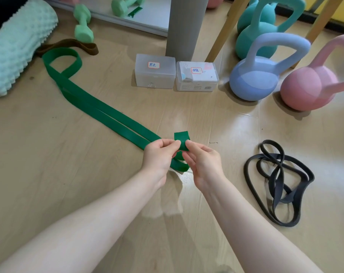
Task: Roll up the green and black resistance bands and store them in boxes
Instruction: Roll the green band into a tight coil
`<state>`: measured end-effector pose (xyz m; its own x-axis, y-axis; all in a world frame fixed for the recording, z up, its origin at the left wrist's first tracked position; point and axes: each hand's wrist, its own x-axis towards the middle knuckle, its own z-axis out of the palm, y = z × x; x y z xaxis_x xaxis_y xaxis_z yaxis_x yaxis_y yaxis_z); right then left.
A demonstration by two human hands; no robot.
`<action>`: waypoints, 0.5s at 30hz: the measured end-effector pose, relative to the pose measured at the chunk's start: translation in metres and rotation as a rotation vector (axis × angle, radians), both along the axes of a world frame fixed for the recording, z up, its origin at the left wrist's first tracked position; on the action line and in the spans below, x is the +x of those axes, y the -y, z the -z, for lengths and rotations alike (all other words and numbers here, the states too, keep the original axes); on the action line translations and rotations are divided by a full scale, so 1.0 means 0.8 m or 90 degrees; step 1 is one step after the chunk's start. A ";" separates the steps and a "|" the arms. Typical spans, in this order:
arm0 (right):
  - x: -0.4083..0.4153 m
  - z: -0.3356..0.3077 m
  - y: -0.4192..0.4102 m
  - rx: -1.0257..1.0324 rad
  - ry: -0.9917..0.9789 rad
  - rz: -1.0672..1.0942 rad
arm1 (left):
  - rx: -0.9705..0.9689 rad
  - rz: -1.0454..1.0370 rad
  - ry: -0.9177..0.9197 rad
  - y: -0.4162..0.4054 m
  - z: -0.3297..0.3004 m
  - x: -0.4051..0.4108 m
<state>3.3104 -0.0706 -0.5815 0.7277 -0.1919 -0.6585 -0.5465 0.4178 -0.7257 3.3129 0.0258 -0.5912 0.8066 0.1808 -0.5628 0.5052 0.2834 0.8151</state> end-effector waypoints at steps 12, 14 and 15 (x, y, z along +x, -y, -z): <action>-0.009 0.007 0.020 0.177 -0.027 -0.056 | -0.048 0.075 -0.041 -0.010 0.005 -0.003; -0.011 0.011 0.017 0.195 -0.034 -0.034 | -0.033 0.068 -0.045 -0.007 0.006 -0.004; -0.011 0.013 0.016 0.208 -0.036 -0.024 | -0.029 0.063 -0.047 -0.005 0.005 -0.004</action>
<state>3.3014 -0.0835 -0.5915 0.6905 0.0623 -0.7206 -0.6021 0.6016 -0.5249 3.3096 0.0295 -0.5955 0.7749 0.0763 -0.6274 0.5909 0.2650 0.7620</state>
